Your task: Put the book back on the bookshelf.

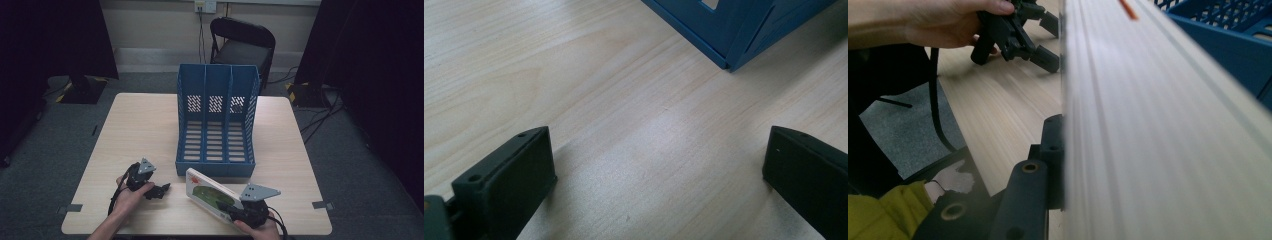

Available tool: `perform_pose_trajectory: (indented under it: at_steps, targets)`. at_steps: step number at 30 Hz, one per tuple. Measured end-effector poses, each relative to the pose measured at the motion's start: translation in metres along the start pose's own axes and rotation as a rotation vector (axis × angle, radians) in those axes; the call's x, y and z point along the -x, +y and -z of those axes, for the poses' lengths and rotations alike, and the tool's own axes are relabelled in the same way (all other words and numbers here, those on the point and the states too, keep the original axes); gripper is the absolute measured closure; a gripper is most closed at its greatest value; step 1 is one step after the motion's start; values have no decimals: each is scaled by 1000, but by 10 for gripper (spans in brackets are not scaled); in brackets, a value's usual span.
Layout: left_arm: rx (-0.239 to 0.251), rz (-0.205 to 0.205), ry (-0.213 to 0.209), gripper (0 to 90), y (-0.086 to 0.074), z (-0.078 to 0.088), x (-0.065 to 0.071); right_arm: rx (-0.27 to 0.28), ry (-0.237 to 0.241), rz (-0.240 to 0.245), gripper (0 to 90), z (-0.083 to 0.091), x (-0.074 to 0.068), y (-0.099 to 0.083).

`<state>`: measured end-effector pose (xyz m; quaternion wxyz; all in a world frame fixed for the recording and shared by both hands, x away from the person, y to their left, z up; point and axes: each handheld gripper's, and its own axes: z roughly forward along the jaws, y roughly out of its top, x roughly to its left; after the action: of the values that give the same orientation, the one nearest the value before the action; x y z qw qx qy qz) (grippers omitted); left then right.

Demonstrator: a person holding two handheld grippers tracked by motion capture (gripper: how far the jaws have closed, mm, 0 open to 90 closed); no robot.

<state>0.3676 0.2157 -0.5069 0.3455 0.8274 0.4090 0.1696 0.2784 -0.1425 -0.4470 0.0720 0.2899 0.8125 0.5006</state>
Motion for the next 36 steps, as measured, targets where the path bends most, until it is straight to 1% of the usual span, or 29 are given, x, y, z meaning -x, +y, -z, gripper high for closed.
perform_pose_trajectory:
  at_steps: [3,9,11,14,19,20,21,23,26,28,33,36]
  targets:
    - [0,0,0,0,0,0,0,1,1,2,766,2,-1,2]
    - [0,0,-2,0,0,0,0,21,6,9,766,7,-2,7]
    - [4,2,-5,0,0,0,0,27,15,14,766,10,-1,8]
    - [4,1,-4,0,0,0,0,40,6,15,766,15,0,12]
    - [4,2,-5,0,0,0,0,53,2,18,766,18,1,15]
    - [3,1,-4,0,0,0,0,62,3,7,766,19,1,17]
    - [3,1,-4,0,0,0,0,62,3,7,766,19,1,17]
    - [4,0,-6,0,0,0,-1,71,2,17,766,21,0,23]
    - [4,0,-6,0,0,0,0,80,4,19,766,22,-1,27]
    - [1,-4,-5,0,0,0,-1,87,-2,31,766,24,-1,32]
    - [1,-1,-7,0,0,0,-1,100,-3,34,766,25,1,39]
    - [1,-3,-6,0,0,0,-1,119,-13,35,766,29,3,45]
